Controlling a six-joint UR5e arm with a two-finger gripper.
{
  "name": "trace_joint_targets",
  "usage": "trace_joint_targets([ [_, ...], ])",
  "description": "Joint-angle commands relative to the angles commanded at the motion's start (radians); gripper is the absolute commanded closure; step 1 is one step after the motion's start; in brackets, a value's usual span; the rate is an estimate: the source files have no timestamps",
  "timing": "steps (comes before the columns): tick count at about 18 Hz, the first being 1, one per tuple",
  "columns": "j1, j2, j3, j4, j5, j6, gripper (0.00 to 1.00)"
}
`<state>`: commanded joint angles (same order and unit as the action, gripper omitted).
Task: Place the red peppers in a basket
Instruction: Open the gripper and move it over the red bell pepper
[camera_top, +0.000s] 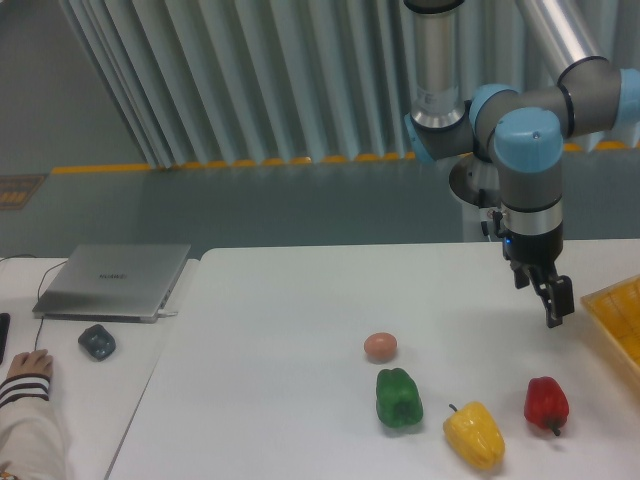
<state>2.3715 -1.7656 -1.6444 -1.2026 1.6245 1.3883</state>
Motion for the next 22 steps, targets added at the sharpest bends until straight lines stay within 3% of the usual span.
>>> trace_joint_targets([
  [10, -0.011, -0.003, -0.017, 0.009, -0.069, -0.075, 0.0],
  [19, -0.037, -0.003, -0.054, 0.014, -0.064, -0.098, 0.0],
  [22, -0.061, -0.017, -0.052, 0.076, -0.067, -0.222, 0.0],
])
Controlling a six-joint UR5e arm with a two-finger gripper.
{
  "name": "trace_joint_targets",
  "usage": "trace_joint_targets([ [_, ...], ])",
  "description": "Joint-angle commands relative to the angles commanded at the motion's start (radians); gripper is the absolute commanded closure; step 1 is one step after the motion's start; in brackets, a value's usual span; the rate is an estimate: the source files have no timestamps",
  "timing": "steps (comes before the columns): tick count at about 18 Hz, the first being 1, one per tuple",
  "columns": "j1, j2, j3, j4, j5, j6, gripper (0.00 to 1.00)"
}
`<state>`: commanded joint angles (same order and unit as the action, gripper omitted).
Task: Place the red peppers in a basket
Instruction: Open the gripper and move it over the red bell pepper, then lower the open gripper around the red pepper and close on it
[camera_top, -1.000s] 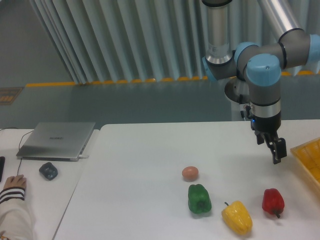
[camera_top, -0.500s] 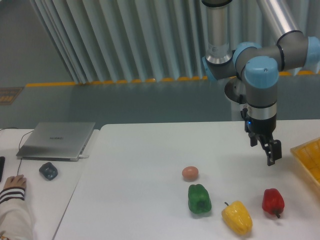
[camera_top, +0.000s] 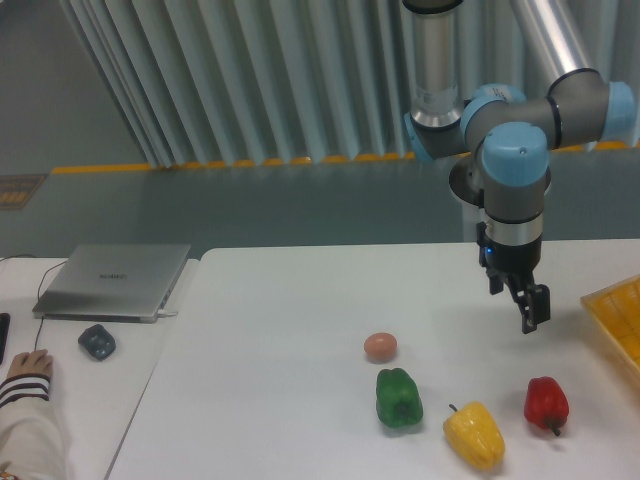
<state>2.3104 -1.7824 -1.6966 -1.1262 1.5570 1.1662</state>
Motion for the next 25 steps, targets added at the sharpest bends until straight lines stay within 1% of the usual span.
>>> trace_joint_targets([
  [1, -0.009, -0.006, 0.008, 0.017, 0.002, -0.049, 0.0],
  [2, -0.009, -0.024, 0.021, 0.025, 0.005, -0.122, 0.0],
  [4, -0.006, -0.044, 0.066, 0.026, 0.003, -0.264, 0.0],
  [5, -0.003, -0.049, 0.074, 0.026, 0.005, -0.295, 0.0],
  [8, 0.004, -0.064, 0.074, 0.026, 0.009, -0.327, 0.0],
  [10, 0.02, -0.072, 0.083, 0.028, 0.006, -0.428, 0.0],
  [12, 0.034, -0.106, 0.103, 0.032, 0.006, -0.517, 0.0],
  [13, 0.037, -0.124, 0.112, 0.051, 0.008, -0.536, 0.0],
  [15, 0.058, -0.143, 0.121, 0.112, 0.003, -0.607, 0.0],
  [17, 0.064, -0.166, 0.158, 0.126, -0.002, -0.716, 0.0],
  [18, 0.061, -0.188, 0.175, 0.128, 0.003, -0.755, 0.0],
  [19, 0.06, -0.198, 0.176, 0.131, 0.006, -0.76, 0.0],
  [22, 0.06, -0.215, 0.176, 0.169, 0.006, -0.766, 0.0],
  [25, 0.058, -0.224, 0.17, 0.169, 0.017, -0.764, 0.0],
])
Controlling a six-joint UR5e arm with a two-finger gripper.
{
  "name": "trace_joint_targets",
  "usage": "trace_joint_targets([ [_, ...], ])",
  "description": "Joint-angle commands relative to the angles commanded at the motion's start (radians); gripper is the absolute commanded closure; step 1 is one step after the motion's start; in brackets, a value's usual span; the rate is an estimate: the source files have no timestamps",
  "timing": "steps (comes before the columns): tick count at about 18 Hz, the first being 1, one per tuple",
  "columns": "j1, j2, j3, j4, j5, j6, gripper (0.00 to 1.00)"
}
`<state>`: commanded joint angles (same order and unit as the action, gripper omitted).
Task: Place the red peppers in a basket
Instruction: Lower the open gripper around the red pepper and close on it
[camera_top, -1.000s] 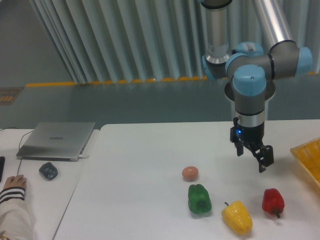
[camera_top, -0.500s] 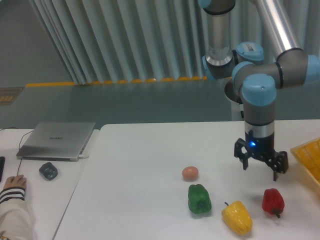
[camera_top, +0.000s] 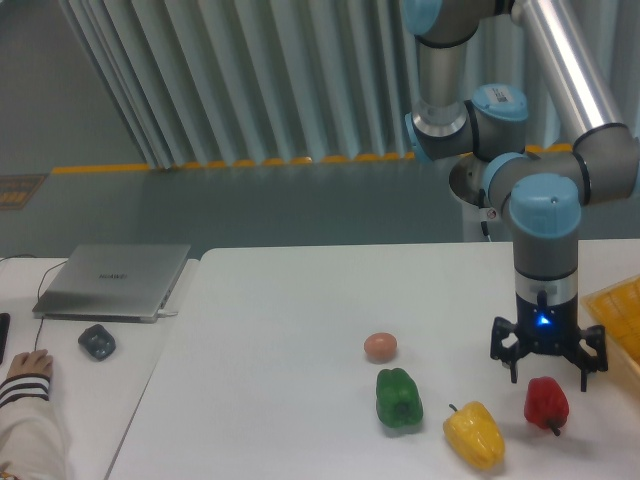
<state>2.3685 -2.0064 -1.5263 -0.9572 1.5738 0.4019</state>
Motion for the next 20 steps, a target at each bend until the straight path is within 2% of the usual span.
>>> trace_joint_targets([
  [5, -0.003, -0.02, -0.005, -0.008, 0.061, 0.006, 0.0],
  [20, -0.031, -0.055, -0.003, -0.005, 0.063, -0.008, 0.0],
])
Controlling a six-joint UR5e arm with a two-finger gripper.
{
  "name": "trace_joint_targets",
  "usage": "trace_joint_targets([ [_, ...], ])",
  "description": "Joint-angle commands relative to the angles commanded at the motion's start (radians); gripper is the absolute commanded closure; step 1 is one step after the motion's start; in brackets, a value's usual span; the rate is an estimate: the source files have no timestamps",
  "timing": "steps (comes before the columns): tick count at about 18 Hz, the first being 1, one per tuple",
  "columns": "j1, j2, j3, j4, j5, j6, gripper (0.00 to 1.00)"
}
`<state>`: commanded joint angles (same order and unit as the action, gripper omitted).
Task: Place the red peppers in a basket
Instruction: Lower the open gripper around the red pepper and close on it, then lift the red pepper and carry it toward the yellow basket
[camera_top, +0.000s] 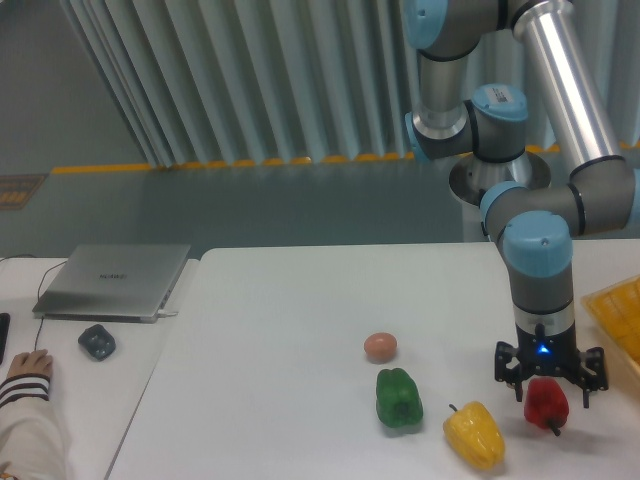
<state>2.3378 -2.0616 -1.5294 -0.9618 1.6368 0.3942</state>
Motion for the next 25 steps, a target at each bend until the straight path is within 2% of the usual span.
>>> trace_joint_targets([
  [9, -0.011, -0.014, -0.002, 0.0, 0.061, 0.008, 0.01],
  [12, -0.011, -0.015, -0.002, -0.002, 0.064, -0.003, 0.28],
  [17, -0.011, -0.006, -0.002, -0.003, 0.063, 0.009, 0.44],
  [18, -0.011, -0.005, -0.002, -0.003, 0.064, 0.011, 0.5],
  [21, -0.011, 0.008, 0.0, -0.009, 0.063, 0.015, 0.52],
  [25, -0.008, 0.063, 0.026, -0.1, 0.058, 0.159, 0.51],
])
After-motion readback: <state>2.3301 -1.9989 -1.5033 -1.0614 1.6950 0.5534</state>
